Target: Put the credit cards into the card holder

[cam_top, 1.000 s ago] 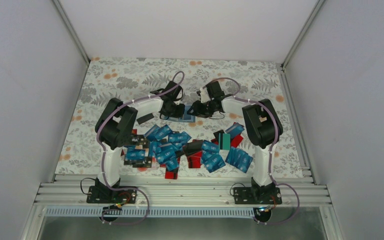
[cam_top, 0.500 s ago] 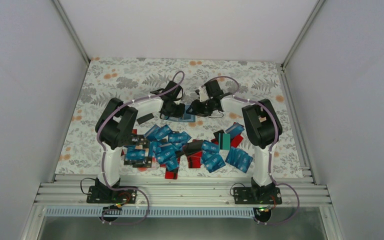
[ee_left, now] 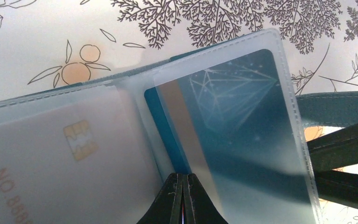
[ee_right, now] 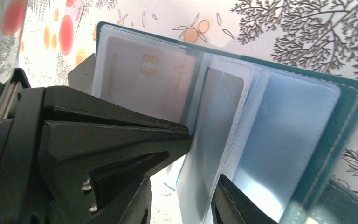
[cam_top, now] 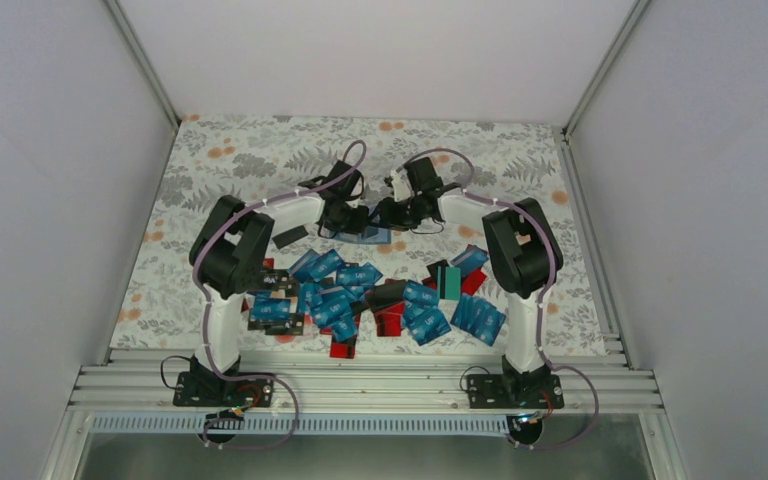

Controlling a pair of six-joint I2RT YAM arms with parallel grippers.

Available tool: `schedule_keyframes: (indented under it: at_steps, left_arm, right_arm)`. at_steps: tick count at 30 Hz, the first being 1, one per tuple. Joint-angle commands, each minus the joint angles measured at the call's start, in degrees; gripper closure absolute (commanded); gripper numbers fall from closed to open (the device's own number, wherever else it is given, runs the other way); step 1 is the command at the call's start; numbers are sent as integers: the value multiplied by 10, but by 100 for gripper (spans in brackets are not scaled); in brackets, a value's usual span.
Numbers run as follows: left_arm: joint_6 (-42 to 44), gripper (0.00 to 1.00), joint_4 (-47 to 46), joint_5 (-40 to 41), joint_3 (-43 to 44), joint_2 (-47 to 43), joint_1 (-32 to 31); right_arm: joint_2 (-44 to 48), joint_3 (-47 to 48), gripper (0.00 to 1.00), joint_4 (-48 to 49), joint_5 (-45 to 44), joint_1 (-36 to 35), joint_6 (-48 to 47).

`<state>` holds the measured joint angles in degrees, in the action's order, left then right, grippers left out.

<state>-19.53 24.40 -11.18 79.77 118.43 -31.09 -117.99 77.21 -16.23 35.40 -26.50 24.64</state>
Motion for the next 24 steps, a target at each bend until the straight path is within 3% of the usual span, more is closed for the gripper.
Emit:
schedule_keyframes:
  at_steps: [1, 12, 24]
  left_arm:
    - [-6, 98, 8, -31, -19, -9, -6]
    - [-18, 98, 13, -40, -24, -66, 6]
    - [-57, 98, 6, -8, -106, -195, 32]
  right_arm:
    - [6, 24, 66, 0, 20, -19, -17]
    - [7, 51, 66, -17, 16, -31, -25]
    - [-19, 94, 66, -33, 13, -48, -24]
